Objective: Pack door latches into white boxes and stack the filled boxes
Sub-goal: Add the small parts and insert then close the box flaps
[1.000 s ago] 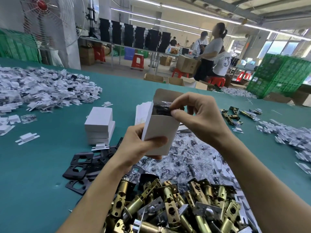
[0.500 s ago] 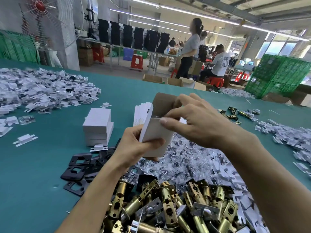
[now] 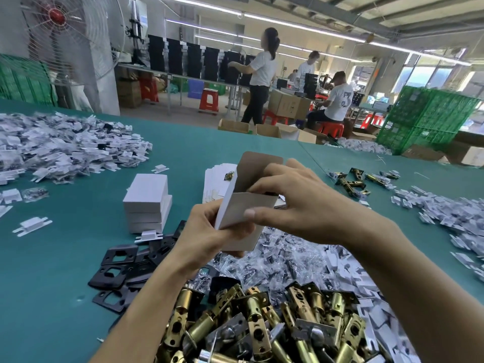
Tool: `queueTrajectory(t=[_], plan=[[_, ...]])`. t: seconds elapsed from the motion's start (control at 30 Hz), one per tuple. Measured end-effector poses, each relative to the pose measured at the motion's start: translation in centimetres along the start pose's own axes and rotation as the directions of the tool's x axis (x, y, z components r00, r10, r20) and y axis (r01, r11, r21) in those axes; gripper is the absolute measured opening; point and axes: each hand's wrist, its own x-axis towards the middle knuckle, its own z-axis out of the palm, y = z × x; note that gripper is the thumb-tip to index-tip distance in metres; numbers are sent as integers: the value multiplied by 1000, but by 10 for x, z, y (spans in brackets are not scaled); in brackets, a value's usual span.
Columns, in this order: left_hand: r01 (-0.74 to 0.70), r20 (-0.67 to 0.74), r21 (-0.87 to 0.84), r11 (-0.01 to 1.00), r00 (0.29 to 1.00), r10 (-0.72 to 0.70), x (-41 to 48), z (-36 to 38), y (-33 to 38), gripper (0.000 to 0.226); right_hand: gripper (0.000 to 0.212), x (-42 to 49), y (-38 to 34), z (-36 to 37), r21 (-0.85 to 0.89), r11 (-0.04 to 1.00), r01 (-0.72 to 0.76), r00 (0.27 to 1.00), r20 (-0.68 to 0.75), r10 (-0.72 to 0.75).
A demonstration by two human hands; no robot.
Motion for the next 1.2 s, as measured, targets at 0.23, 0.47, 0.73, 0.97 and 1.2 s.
queueTrajectory(t=[0.23,0.47,0.73,0.97,1.2], plan=[[38,32,-119,992,999,-34,0,4,0,39,35,-16,15,37,476,877,73,902,-407,146],[59,112,-121,991,993,-45,-1,13,-5,38,49,-25,17,70,830,514,218,853,-418,313],[29,229,218,975,970,-80,2,12,-23,47,28,-32,36,83,806,591,27,916,-257,308],[-201,-2,372,906,976,217,7,7,-28,55,29,-37,43,106,762,647,14,919,-265,293],[-138,22,361,922,990,139,6,6,-33,17,22,-36,50,113,713,692,-115,960,-99,262]])
